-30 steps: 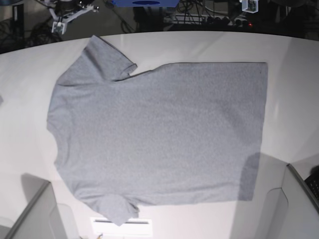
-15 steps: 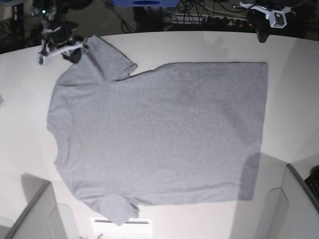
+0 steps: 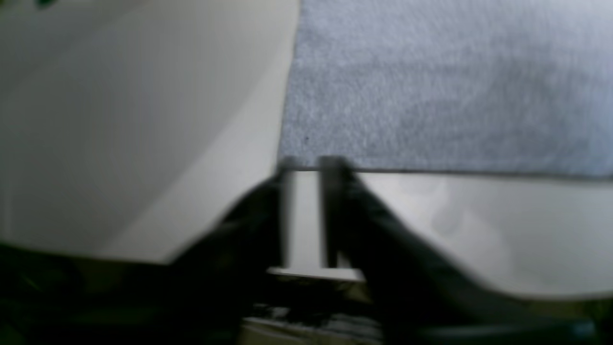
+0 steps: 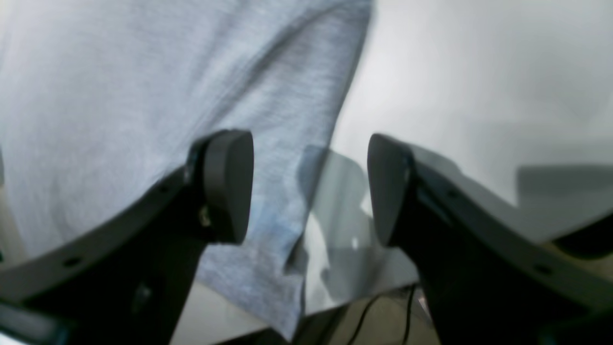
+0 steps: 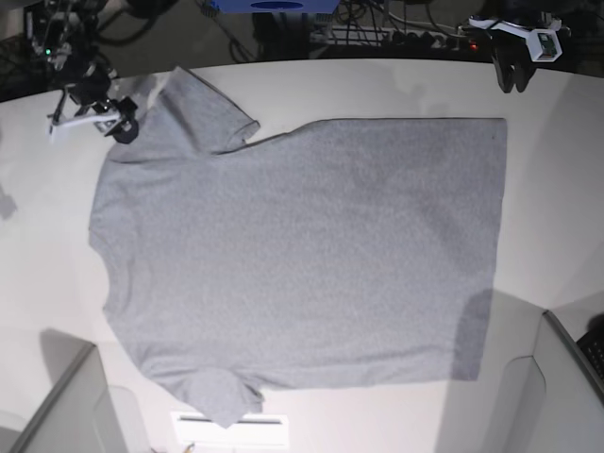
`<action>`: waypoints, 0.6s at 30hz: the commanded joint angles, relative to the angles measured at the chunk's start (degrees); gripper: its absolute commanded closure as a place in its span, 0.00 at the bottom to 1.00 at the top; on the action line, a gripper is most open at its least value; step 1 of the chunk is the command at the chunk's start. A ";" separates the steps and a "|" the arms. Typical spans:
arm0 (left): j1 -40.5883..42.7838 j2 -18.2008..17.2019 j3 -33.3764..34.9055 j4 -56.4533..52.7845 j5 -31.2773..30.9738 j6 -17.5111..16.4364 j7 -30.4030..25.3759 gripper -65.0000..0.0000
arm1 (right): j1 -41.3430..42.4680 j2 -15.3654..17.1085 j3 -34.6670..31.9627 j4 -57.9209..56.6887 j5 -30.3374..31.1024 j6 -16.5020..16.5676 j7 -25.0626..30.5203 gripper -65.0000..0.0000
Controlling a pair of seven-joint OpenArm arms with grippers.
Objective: Fold the T-shirt properly
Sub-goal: 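Move both grippers down toward the shoulder corners of the grey T-shirt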
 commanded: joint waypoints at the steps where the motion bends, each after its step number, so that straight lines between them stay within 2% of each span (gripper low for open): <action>1: 0.86 -0.31 -0.64 0.78 -2.46 0.03 -1.47 0.65 | 1.00 0.47 1.54 -0.40 0.85 0.51 -0.09 0.46; 3: 0.42 -0.40 -0.73 0.69 -5.98 -0.05 -1.47 0.61 | 2.05 0.47 2.33 -2.25 0.85 0.60 -1.49 0.46; 6: -0.37 -0.40 -2.75 0.17 -9.14 -0.05 -1.21 0.60 | 2.40 0.38 2.24 -3.04 0.93 0.60 -2.11 0.46; 12: -2.83 -0.40 -3.02 0.08 -11.87 -0.14 -1.12 0.60 | 2.40 -2.26 1.97 -3.13 0.76 0.86 -6.42 0.46; 16: -4.23 -0.40 -2.40 -0.45 -11.95 -0.23 -1.03 0.60 | 2.23 -2.70 -1.89 -3.13 0.49 3.41 -6.68 0.46; 18: -4.94 -0.31 -2.31 -0.80 -12.04 -0.23 -1.03 0.60 | 2.23 -3.14 -2.33 -3.75 0.41 3.41 -6.59 0.46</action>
